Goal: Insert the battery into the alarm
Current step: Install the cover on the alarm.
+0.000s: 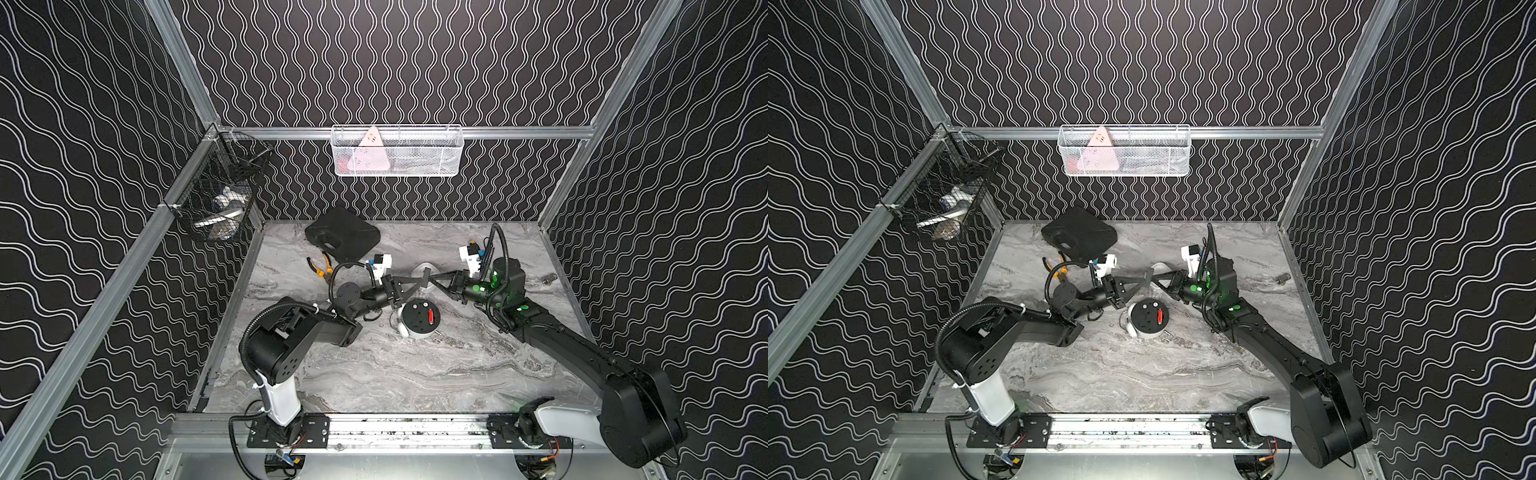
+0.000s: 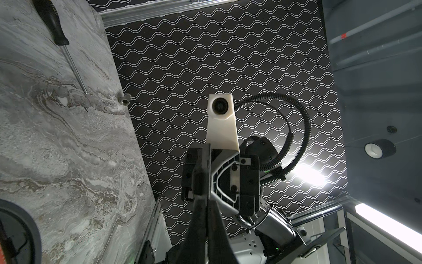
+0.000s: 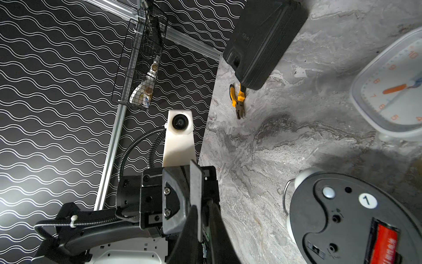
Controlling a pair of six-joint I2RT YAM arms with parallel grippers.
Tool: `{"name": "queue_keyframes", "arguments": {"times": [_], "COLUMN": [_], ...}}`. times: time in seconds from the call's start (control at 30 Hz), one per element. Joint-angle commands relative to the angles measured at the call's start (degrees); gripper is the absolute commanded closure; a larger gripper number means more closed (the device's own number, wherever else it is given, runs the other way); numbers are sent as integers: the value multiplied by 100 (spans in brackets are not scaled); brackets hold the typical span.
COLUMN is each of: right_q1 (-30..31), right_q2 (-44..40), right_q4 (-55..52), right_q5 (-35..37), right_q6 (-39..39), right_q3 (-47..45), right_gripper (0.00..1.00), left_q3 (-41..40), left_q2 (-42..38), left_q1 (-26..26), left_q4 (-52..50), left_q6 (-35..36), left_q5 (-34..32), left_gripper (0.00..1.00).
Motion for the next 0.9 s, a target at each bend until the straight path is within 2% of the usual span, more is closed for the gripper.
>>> {"name": "queue_keyframes", "arguments": {"times": [0.0, 0.47, 0.7, 0.87], "right_q1": [11, 9, 10, 15], "right_q2": [-44, -94, -95, -132], "right_q4": [451, 478, 478, 464], "right_q5": [-199, -217, -231, -208], "right_q6": [89, 81, 73, 55], "right_q3": [4, -38, -33, -47], "right_gripper": [89, 96, 99, 100], "left_q3": [63, 81, 73, 72], "left_q2": [35, 79, 97, 97], "left_q1": [12, 10, 8, 13], "left_q4": [259, 257, 259, 259], "left_q6": [-220, -290, -291, -290], "left_q5": [104, 124, 110, 105], "left_gripper": [100, 100, 89, 74]}}
